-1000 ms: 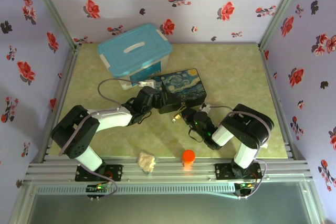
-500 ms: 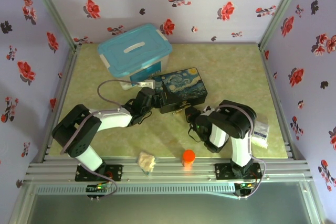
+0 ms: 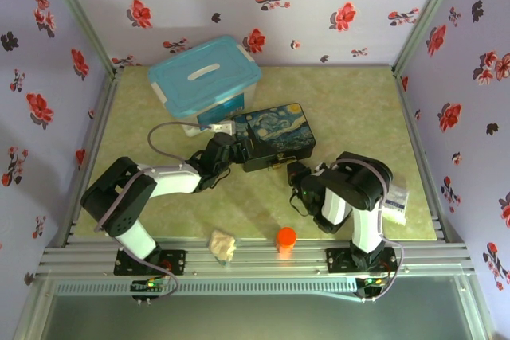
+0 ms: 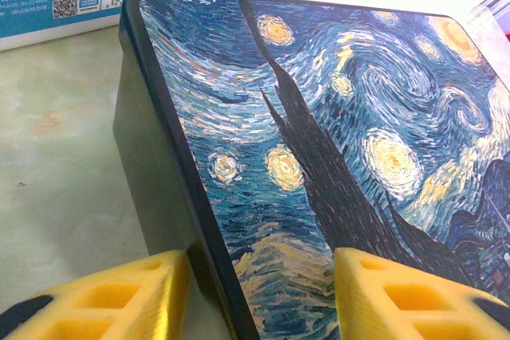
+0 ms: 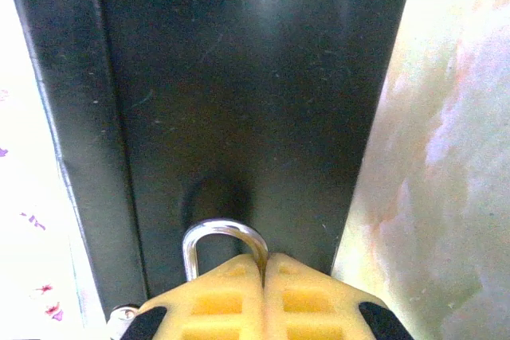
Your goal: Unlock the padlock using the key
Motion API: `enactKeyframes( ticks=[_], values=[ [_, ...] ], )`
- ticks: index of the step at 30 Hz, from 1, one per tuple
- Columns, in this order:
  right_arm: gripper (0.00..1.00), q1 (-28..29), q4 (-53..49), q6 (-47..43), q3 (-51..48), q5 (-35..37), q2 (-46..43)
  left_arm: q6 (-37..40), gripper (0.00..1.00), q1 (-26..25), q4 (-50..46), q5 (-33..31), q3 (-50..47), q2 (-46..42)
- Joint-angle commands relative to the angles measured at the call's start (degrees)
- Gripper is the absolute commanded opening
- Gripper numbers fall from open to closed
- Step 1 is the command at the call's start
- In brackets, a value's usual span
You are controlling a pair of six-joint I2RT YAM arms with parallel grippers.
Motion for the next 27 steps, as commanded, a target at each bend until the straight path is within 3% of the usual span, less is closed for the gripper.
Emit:
enactKeyframes(
  ticks=[1, 18, 27],
  values=[
    [0.0, -2.2, -9.1, -2.3, -3.1, 5.6, -0.1, 1.6, 0.49, 2.0, -18.9, -3.0, -3.9, 4.1],
    [0.0, -2.8, -8.7, 1.0, -5.5, 7.1, -2.3, 1.2, 0.5, 2.9, -18.1, -2.1, -3.5, 4.2],
    [0.0, -3.4, -8.7, -8.5, -4.7, 2.5, -4.0, 1.4, 0.5, 2.9, -18.3, -1.9, -3.2, 3.5]
  ],
)
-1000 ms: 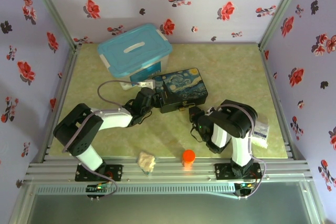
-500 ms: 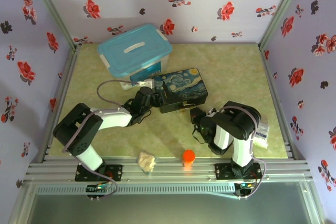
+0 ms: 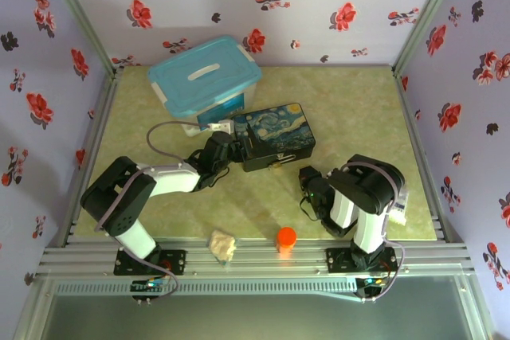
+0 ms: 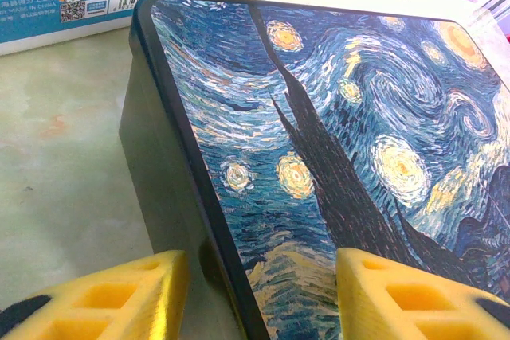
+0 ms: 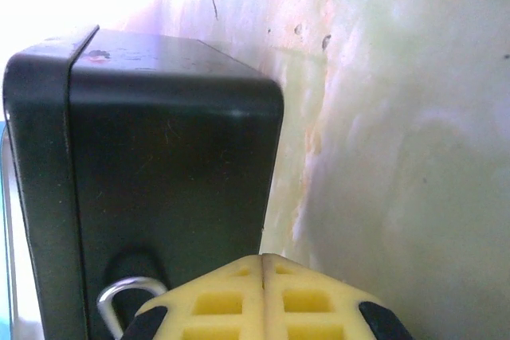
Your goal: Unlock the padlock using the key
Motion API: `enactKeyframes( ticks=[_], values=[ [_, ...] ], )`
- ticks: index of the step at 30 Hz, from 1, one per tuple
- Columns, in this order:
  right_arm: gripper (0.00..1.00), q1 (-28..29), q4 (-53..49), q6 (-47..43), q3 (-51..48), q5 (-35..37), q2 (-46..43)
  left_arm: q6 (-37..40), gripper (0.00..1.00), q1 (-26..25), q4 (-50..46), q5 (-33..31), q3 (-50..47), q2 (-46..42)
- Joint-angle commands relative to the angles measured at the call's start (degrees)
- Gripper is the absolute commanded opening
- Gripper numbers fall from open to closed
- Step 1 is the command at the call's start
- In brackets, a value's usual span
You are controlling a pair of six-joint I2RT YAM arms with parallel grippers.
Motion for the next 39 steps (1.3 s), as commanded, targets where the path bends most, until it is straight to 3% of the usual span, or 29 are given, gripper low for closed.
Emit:
enactKeyframes(
  ticks=[1, 6, 8, 11, 16, 23, 28, 39],
  values=[
    [0.04, -0.4, -3.2, -10.2, 0.0, -2.2, -0.3, 1.5, 0.5, 1.9, -18.5, -2.7, -3.1, 3.4],
    [0.36, -0.6, -7.2, -23.5, 0.3, -8.8, -2.9, 1.9, 0.51, 1.9, -19.2, -2.1, -2.5, 2.2],
    [0.41, -0.9, -8.5, -27.0, 0.1, -10.3, -4.0, 2.1, 0.51, 1.9, -19.6, -1.9, -2.1, 2.1],
    [0.44, -3.5, -12.1, -30.2, 2.1, -18.1, -4.4, 2.1, 0.52, 1.9, -19.7, -1.8, -2.0, 1.8],
    [0.46, -4.1, -7.3, -32.4, 3.9, -23.7, -0.6, 1.9, 0.52, 1.9, -20.2, -1.7, -1.6, 1.1],
    [0.35, -4.4, -3.2, -31.4, 7.0, -24.0, 6.1, 2.0, 0.53, 1.9, -20.3, -1.7, -1.6, 1.0],
    [0.28, -4.4, -3.2, -33.4, 7.2, -22.5, 3.2, 2.1, 0.53, 1.9, -20.2, -1.7, -1.8, 1.2],
    [0.03, -4.6, -3.2, -33.7, 5.1, -18.2, 0.7, 2.2, 0.53, 1.9, -20.1, -1.8, -1.6, 2.3]
  ],
)
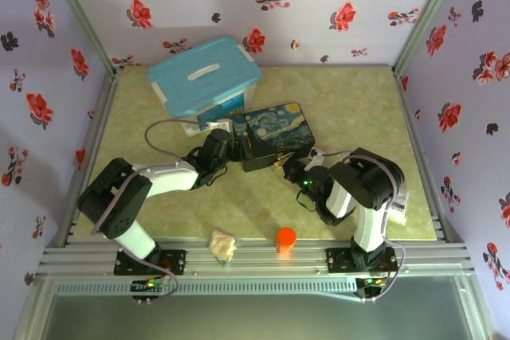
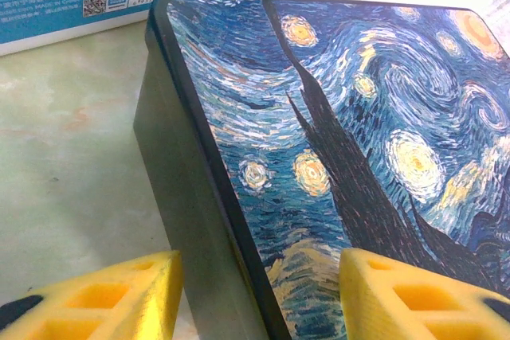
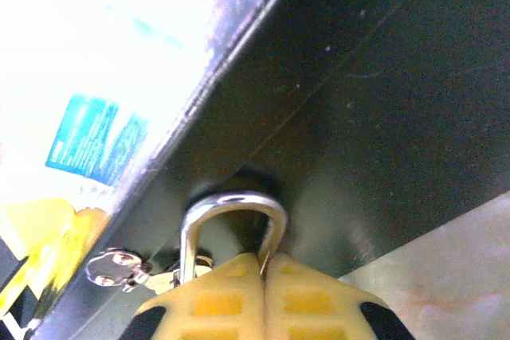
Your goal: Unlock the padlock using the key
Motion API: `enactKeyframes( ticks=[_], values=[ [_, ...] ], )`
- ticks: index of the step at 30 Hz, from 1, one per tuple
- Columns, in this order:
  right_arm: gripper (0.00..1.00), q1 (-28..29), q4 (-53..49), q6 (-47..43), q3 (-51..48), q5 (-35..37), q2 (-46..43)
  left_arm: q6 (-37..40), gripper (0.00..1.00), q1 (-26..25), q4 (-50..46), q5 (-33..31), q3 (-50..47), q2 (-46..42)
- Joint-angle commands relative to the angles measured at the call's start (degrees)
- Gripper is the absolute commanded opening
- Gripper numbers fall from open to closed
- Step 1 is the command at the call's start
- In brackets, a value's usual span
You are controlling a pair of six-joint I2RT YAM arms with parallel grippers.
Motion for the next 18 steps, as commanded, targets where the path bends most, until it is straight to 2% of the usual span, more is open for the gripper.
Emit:
enactKeyframes(
  ticks=[1, 7, 13, 18],
  values=[
    [0.01, -0.2, -4.7, -1.5, -2.1, 3.7, -1.2, 2.2, 0.53, 1.1, -14.8, -2.3, -3.1, 3.8],
    [0.0, -0.4, -4.7, 5.3, -3.5, 6.1, -2.2, 2.0, 0.53, 1.1, -14.5, -2.3, -3.7, 3.8],
    [0.0, -0.7, -4.7, 8.6, -3.9, 5.1, -5.4, 1.8, 0.53, 1.1, -14.3, -2.4, -4.9, 3.6],
    [0.0, -3.0, -4.8, 19.3, -3.8, 2.9, -6.7, 1.4, 0.53, 1.1, -13.6, -2.4, -5.2, 4.2]
  ],
)
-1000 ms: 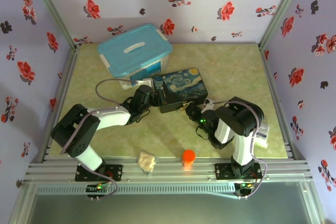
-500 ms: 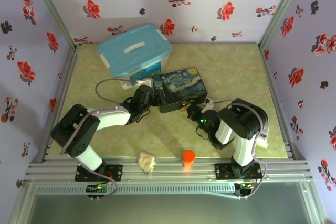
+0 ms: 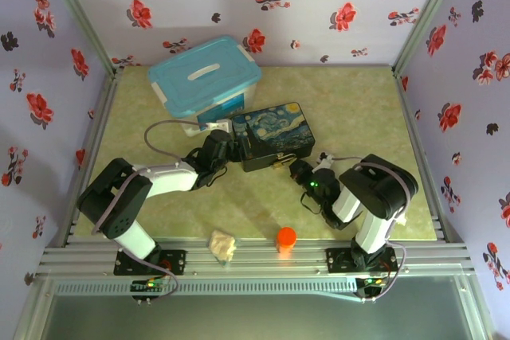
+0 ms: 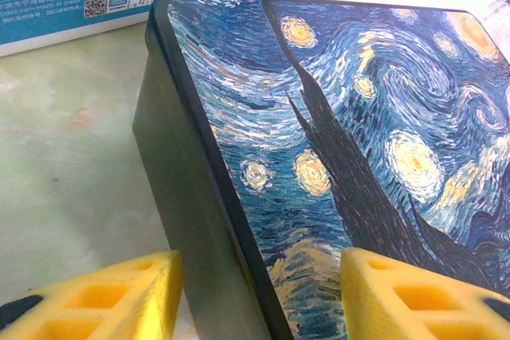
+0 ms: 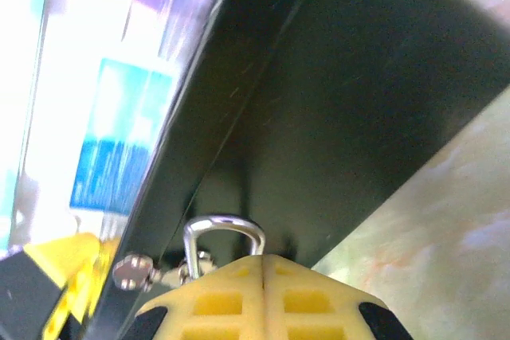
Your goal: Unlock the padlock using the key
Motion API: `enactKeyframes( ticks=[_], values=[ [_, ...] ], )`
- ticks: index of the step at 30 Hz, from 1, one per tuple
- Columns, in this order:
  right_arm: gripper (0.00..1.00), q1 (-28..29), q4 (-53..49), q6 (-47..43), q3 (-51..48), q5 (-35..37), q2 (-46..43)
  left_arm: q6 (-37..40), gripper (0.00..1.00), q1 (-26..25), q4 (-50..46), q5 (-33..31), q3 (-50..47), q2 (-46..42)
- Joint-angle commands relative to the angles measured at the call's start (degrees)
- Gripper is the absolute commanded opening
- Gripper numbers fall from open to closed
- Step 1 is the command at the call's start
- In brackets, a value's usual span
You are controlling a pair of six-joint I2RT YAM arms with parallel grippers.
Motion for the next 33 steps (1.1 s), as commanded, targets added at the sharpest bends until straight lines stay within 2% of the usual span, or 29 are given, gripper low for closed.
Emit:
enactKeyframes(
  ticks=[1, 3, 4, 6, 10, 11, 13, 16, 19, 22, 27, 33],
  values=[
    [0.0, -1.7, -1.4, 11.7, 0.5, -0.1, 1.7, 1.4, 0.53, 1.1, -15.0, -2.3, -4.2, 4.3],
    [0.0, -1.9, -1.3, 18.8, 1.5, -2.0, 6.3, 1.4, 0.53, 1.1, -14.7, -2.3, -4.3, 4.4],
    [0.0, -1.7, -1.3, 18.6, 2.2, -3.1, 7.5, 1.5, 0.53, 1.1, -14.7, -2.1, -4.3, 4.4],
    [0.0, -0.5, -1.3, 14.9, 1.6, -0.8, 6.8, 1.5, 0.53, 1.1, -14.7, -2.1, -4.2, 3.9],
    [0.01, 0.2, -5.2, 3.9, -1.0, 2.4, -1.3, 1.5, 0.53, 1.1, -14.8, -1.4, -4.1, 3.4],
    [0.05, 0.2, -7.7, 2.0, -1.1, 2.2, -3.2, 1.6, 0.53, 1.1, -14.9, -1.3, -3.9, 3.4],
    [0.21, 0.4, -16.7, -1.7, -0.1, 1.3, -7.8, 1.7, 0.53, 1.1, -15.2, -1.2, -3.6, 3.3],
    [0.37, 2.2, -30.2, -10.9, 2.9, 1.2, -14.0, 1.9, 0.53, 1.0, -15.4, -1.3, -3.4, 2.8],
    [0.47, 4.6, -45.6, -22.7, 8.5, 1.8, -18.8, 2.0, 0.53, 1.0, -15.9, -1.1, -3.0, 2.3],
    [0.52, 5.5, -55.0, -30.1, 12.6, 1.7, -20.4, 2.2, 0.54, 1.0, -16.1, -0.9, -3.0, 1.9],
    [0.6, 6.0, -57.9, -29.4, 14.7, 1.7, -19.2, 2.1, 0.55, 1.0, -16.3, -0.6, -2.5, 1.9],
    [0.63, 11.3, -62.5, -29.1, 18.8, 10.8, -14.6, 2.2, 0.55, 1.0, -16.5, -0.6, -2.5, 1.7]
  ],
)
